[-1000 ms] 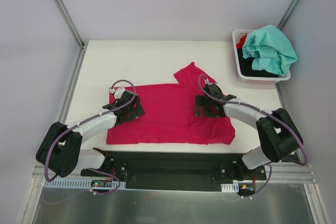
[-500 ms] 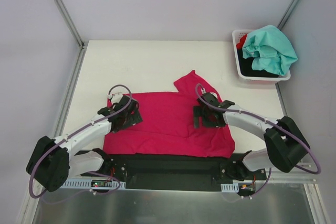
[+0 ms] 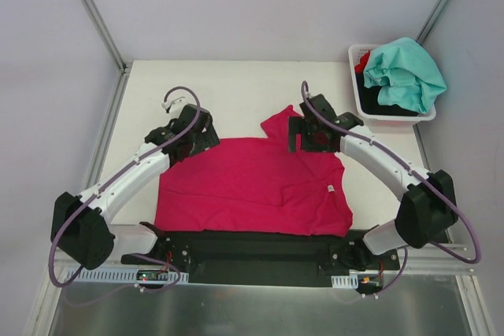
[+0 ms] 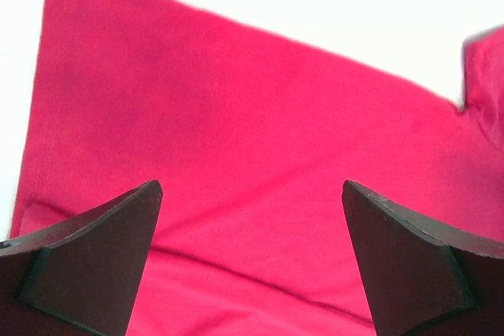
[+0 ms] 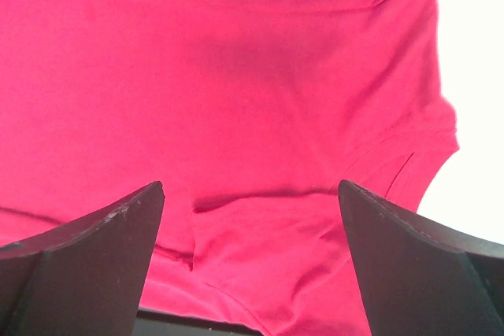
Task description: Fold and stack the t-shirts
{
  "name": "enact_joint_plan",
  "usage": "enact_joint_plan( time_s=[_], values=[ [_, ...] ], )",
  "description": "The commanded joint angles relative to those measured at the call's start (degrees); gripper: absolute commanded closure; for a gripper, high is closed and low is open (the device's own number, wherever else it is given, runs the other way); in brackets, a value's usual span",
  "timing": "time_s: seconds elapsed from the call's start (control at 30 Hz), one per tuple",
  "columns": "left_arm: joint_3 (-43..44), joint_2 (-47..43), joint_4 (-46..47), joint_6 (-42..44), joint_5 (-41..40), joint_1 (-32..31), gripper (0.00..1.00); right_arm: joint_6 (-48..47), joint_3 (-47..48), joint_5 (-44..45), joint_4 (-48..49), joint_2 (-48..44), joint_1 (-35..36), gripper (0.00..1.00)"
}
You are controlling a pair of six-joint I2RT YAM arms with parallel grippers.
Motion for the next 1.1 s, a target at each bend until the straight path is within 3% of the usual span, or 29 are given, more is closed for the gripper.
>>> enact_joint_plan(
  time_s=[0.0,0.13,0.4,0.63,1.07],
  values=[
    [6.5,6.1,0.5,3.7,1.7,4.0,0.01,-5.3,6.2,-5.9,0.3,3.7,-6.7,0.04],
    [12.5,12.7,2.3,5.8,6.7,7.6,0.01,-9.5,12.8,-14.5,1.6,10.6,-13.3,0.04],
    [23.1,23.4,2.4,8.3,10.5,9.7,0.01,-18.4,29.6,-27.4,-0.4,27.6,-18.4,0.01],
    [25.5,26.3,2.4,9.2,12.6,10.1,0.01,-24.9,40.5,-39.4,-4.3,39.2,-21.2,0.06],
    [28.3,30.4,5.1,12.2,11.9,10.1,0.01,-33.0,55.4,-49.2,-10.6,51.2,-23.7,0.05]
  ],
)
